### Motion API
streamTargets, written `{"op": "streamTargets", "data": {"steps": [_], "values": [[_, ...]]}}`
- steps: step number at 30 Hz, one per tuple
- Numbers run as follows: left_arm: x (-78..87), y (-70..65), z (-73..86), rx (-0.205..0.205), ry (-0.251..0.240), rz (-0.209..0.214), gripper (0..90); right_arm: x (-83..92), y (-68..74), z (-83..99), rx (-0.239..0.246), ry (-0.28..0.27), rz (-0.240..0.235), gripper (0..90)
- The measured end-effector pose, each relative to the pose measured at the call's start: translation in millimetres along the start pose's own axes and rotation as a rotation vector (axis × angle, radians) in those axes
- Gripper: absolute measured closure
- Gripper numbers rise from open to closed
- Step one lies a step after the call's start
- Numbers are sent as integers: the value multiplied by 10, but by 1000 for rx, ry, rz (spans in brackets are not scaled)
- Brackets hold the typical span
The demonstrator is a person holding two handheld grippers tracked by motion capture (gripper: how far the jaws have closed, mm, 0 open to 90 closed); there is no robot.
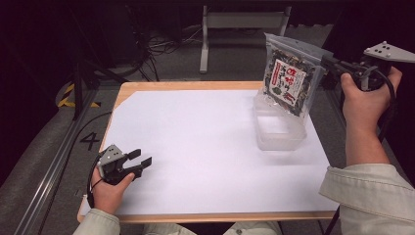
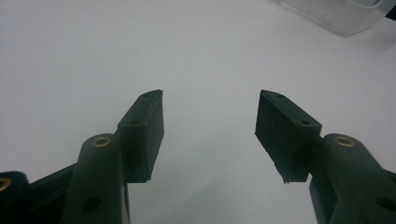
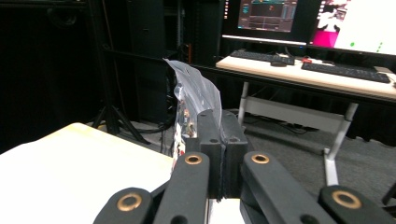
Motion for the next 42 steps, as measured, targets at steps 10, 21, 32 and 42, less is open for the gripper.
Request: {"op": "streamTargets", "data": {"steps": [10, 21, 32, 42], "values": [[6, 3, 0, 0, -1, -3, 425, -37, -93, 82, -17, -4, 19, 899], [7, -5, 8, -1, 3, 1, 425, -92, -127, 215, -33, -19, -1, 898], [-1, -10, 11, -6, 5, 0, 426, -100, -193, 507, -73, -37, -21, 898], [-6, -23, 16, -8, 10, 1, 423, -42, -180, 676, -104, -67, -38, 898]]}}
Point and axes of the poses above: each handheld gripper's, and its own axes: x roughly backward along the jaws, z roughly out of its underside, y roughly to its left, the point moved 10 cm from there along -x, roughly forward along the jaws, and after that the axes turned 14 degrees about -z, right-handed, at the moved point
